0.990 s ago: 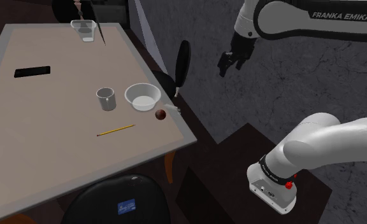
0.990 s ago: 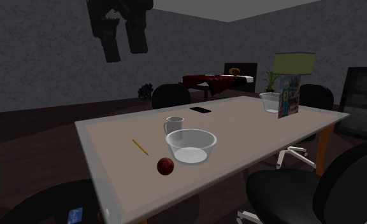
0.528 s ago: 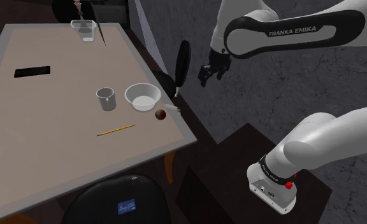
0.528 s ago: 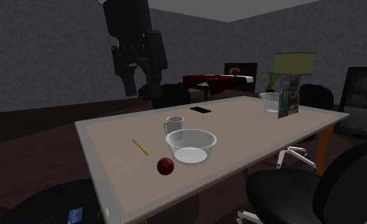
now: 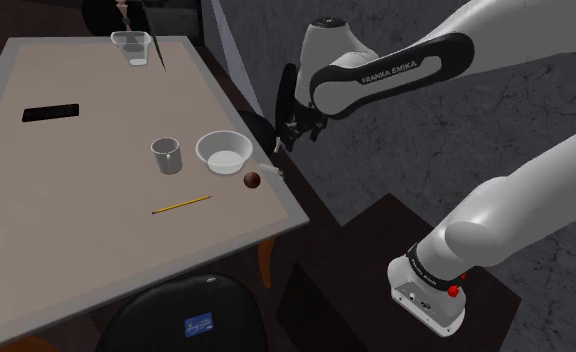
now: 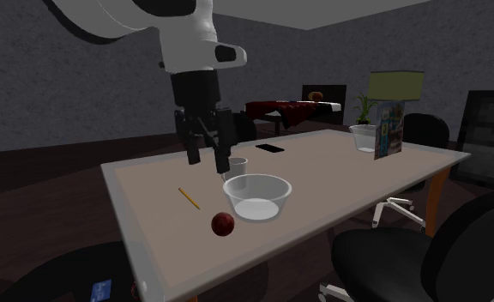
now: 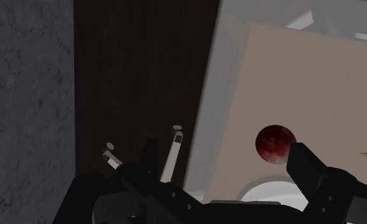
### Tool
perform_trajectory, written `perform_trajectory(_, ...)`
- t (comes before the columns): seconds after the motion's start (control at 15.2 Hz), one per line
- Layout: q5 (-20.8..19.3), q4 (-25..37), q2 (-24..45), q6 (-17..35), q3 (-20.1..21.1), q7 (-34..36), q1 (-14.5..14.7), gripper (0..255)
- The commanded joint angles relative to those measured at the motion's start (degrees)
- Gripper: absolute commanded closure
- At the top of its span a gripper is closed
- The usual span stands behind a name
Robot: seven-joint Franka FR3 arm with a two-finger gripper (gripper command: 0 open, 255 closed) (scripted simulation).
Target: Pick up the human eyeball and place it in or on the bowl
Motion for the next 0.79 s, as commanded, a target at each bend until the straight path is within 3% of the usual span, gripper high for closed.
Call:
perform_trajectory(0.0, -0.88, 1.68, 4.26, 2.34, 0.87, 1.74, 0.13, 0)
perform_trajectory(0.73, -9.29, 16.06, 29.44, 11.10, 1.60, 11.36, 3.32, 0)
